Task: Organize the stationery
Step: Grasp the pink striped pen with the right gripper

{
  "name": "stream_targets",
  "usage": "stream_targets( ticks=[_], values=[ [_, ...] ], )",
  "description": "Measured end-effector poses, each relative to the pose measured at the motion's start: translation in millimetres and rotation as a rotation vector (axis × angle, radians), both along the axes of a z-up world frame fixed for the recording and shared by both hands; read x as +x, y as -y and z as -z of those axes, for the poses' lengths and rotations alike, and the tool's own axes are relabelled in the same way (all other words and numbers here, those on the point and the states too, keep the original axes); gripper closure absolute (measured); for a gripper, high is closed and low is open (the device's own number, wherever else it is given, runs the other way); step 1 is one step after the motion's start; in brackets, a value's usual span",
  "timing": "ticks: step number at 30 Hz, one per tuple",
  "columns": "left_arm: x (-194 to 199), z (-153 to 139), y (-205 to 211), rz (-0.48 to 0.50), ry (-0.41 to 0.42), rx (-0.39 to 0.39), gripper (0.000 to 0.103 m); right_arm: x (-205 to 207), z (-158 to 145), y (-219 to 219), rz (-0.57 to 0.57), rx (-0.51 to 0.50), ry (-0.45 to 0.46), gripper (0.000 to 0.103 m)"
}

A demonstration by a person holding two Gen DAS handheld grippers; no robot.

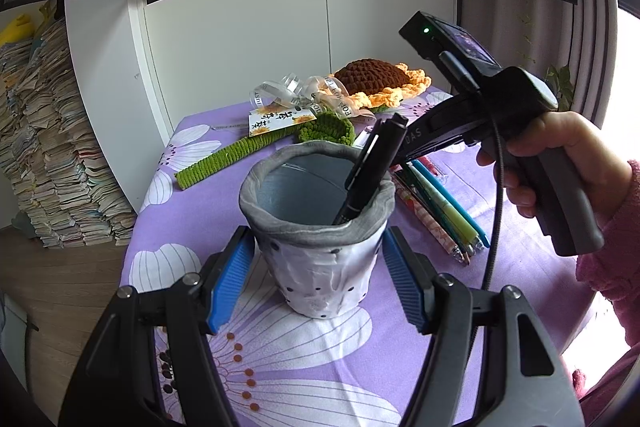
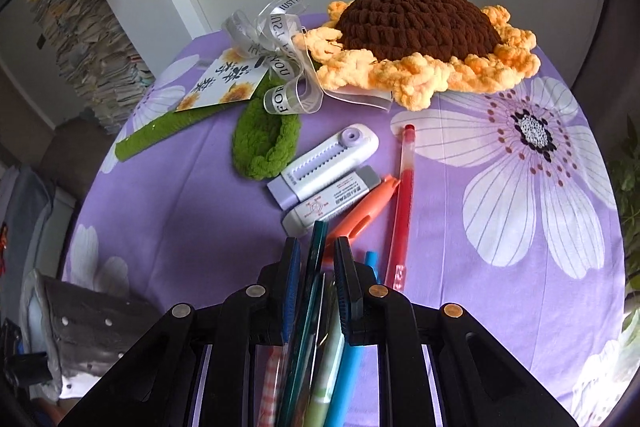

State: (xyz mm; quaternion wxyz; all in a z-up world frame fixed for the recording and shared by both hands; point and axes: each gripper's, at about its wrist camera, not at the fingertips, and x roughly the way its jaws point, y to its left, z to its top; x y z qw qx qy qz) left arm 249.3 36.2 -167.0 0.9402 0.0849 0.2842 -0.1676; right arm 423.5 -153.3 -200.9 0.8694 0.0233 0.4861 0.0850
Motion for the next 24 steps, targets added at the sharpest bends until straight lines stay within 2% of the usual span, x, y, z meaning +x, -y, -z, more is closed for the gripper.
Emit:
stream_targets(
  ticks=[3,6,10,14,17,20,24],
  values=[
    [0.2,0.0,-0.1,0.0,-0.001,-0.001,0.038,3.0,4.2,-6.1,-0.01,-0.04,-0.018,0.087],
    [0.5,-0.1,0.2,-0.002,-0.004,-0.005,0.038,0.6,0.6,-6.2,-0.011,-0.026,-0.004,0.093],
    [0.7,-0.1,1.3,-0.003,-0.005,-0.005,0.038,-17.3,-25.8,5.1,-0.005,0.072,0.054,0.094],
    [0.7,0.1,1.3,-0.006,-0.004,-0.007,0.038,-40.6,-60.9,10.5,-0.02,0.115,0.141,0.094],
    [0.5,0.3,0.7,-0.009,-0.005,-0.012,0.038,-51.1,-78.3,2.1,-0.055,0.066,0.196,0.094],
    [-0.4,0.1,-0.5,-0.009,-0.006,-0.016,0.038,-39.7,-61.9,-11.4,-0.105,-0.04,0.126,0.094],
    [0.3,-0.4,-1.4,-0.012,-0.009,-0.017,0.038,-23.5,-23.6,-18.0,-0.131,-0.061,0.009,0.092]
  ],
)
